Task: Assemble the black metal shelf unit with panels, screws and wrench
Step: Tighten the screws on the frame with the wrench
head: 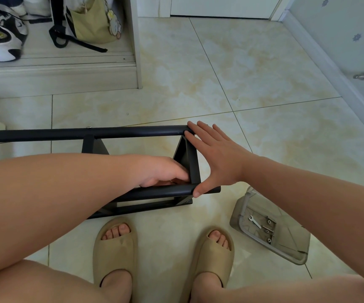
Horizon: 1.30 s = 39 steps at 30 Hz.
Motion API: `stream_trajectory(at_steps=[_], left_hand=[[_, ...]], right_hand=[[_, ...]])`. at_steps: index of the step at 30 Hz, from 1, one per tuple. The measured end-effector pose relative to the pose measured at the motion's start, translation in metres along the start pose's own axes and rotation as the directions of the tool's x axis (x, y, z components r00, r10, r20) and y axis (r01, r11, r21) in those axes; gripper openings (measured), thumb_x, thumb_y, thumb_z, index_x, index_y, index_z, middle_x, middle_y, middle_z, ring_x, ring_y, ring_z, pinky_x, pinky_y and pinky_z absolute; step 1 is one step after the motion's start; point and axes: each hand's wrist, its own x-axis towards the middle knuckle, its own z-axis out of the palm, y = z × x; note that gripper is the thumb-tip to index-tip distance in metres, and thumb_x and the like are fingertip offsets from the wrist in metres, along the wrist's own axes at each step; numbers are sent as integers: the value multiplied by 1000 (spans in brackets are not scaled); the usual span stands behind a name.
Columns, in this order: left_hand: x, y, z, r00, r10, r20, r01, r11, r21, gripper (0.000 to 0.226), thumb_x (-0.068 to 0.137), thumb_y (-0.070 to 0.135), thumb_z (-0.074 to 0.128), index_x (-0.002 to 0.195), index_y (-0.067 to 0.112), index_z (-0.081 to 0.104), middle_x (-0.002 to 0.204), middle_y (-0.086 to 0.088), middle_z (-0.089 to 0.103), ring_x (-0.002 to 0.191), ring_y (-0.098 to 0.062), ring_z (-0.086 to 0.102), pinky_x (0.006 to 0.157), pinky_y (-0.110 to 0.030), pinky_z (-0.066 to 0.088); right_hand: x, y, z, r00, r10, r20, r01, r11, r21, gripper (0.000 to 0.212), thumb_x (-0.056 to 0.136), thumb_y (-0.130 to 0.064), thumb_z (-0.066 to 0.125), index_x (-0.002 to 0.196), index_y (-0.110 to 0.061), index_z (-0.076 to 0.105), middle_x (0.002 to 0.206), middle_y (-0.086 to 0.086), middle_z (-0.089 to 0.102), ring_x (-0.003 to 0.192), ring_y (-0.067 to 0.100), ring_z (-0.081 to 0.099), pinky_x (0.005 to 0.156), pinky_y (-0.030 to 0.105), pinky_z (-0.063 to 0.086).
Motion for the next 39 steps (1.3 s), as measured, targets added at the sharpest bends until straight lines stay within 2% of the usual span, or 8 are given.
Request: stream_trajectory(at_steps=[2,5,9,16,23,30,37,39], left_hand=[[0,0,-1,1000,-12,7,12,1000,-25,14,92,6,60,94,13,72,80,0,73,74,-14,69,82,-28,54],[1,-1,-2,999,-36,25,37,997,-69,17,91,2,58,95,11,72,83,-4,74,83,-20,69,94,-34,53],[3,-2,-3,998,-52,22,53,996,-68,18,90,1,59,97,10,72,91,-9,74,90,-25,69,101,-40,52],[1,-2,-2,999,-29,26,31,997,-72,22,89,-1,57,94,12,74,90,-7,75,88,-23,69,97,-36,52],[0,-1,-1,1000,-18,1,18,999,-47,13,90,5,62,95,12,72,81,-2,75,81,-19,70,91,-33,54],[0,-1,-3,998,-53,28,55,996,-76,17,91,1,59,94,11,72,92,-9,75,95,-27,70,104,-41,50],[-3,2,0,1000,-2,3,3,998,-57,16,90,4,61,98,11,73,88,-6,74,84,-22,70,91,-34,55],[-4,2,0,1000,-3,-6,2,1000,-14,16,91,8,62,104,9,72,83,-4,74,77,-20,70,82,-31,56]], right_hand=[[0,0,0,1000,0,2,0,1000,2,149,52,-96,55,161,-17,-9,167,1,-24,153,20,-23,122,40,-17],[0,0,0,1000,-1,0,1,1000,4,149,52,-97,54,162,-17,-9,167,1,-24,153,20,-22,122,40,-17],[0,1,0,1000,-2,-5,2,1000,2,149,52,-97,54,162,-17,-8,167,2,-23,154,20,-21,122,39,-17],[1,1,1,1000,-2,-3,2,1000,6,149,51,-98,51,162,-18,-9,166,1,-24,153,20,-22,121,39,-18],[0,0,0,1000,-1,1,1,1000,9,149,53,-96,55,161,-18,-10,166,0,-25,153,19,-23,122,41,-18],[-1,1,0,1000,2,5,-2,1000,2,149,54,-96,58,161,-18,-10,166,0,-26,153,18,-24,123,43,-16],[0,1,0,1000,0,3,0,1000,-4,149,54,-95,59,161,-17,-10,166,0,-25,153,19,-24,124,44,-16],[0,1,1,1000,1,3,-1,1000,-6,150,54,-96,59,161,-17,-10,166,0,-25,153,19,-24,124,44,-16]])
